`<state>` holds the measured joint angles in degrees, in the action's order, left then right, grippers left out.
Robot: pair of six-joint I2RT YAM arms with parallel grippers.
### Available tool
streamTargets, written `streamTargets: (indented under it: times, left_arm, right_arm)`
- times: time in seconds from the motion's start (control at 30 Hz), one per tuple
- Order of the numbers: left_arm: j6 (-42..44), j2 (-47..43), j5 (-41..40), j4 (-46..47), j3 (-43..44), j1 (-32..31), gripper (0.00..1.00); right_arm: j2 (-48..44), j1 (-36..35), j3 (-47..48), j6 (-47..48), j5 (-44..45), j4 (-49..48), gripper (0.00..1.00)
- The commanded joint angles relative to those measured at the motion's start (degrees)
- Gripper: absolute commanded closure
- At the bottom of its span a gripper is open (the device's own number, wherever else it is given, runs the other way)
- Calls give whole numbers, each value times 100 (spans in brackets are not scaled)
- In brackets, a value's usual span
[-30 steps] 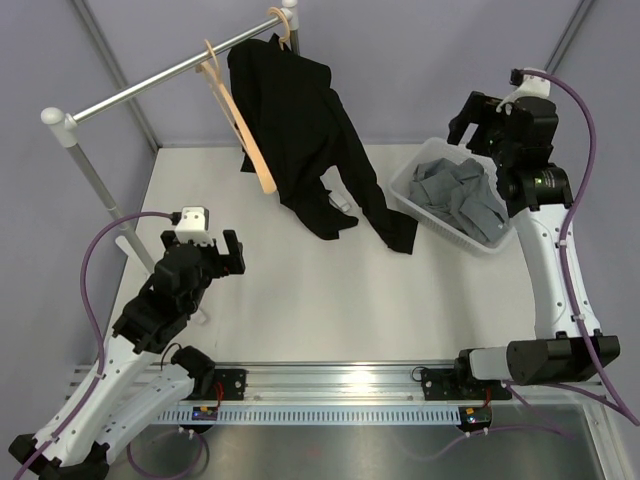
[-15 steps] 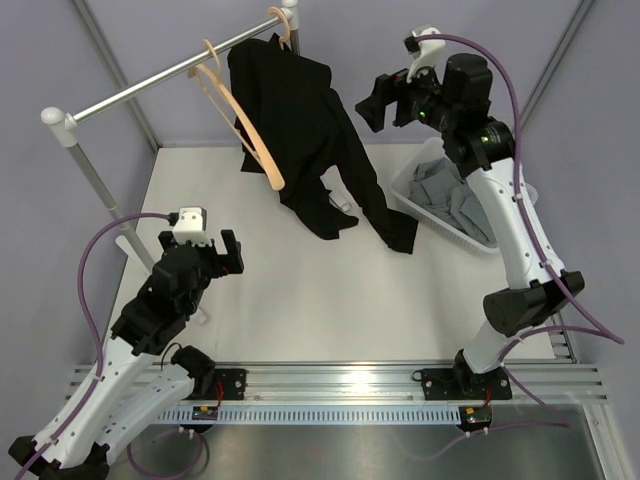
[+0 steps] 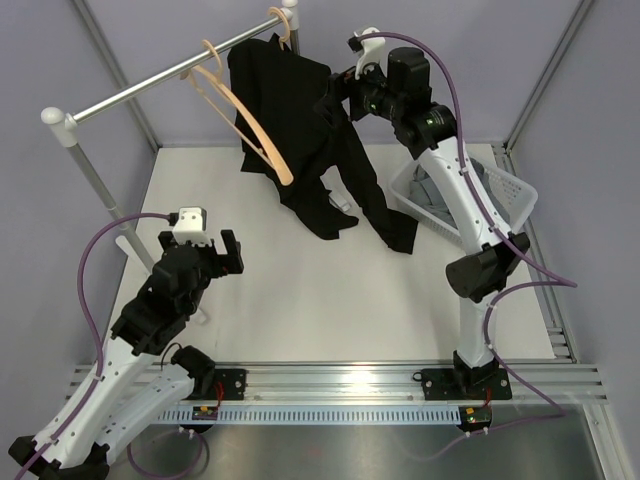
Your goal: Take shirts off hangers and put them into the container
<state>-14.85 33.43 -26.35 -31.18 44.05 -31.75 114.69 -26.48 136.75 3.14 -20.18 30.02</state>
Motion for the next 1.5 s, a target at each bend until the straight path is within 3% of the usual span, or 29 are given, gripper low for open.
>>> streamTargets:
  times: [0.0,0.33,0.43,0.57,0.7,0.8,1.47]
  left_arm:
    - [53,-30,-81,174,-20,11,1]
    - [52,-38,-63,174,-20,19,1]
    - [53,-38,-72,174,-28,19,1]
    - [53,-38,-63,174,-28,11,1]
    - [61,-38,-63,173,-28,19,1]
    - [61,-47,-63,174,-20,19,1]
    - [79,-47,-90,173,-28,19,1]
  right_arm:
    - [149,-15,335,-41,120,-84,10]
    - [571,-59,537,12,-82,-295,32]
    - [624,-77,546,20,-56,-444,50]
    - [607,-103,546,12,-30,-602,65]
    - [519,-121,537,3,-3,-717,89]
    - [344,-156,458,-32,23,-822,99]
    - [-1326,-165,-983,-261,-196,-1727,100]
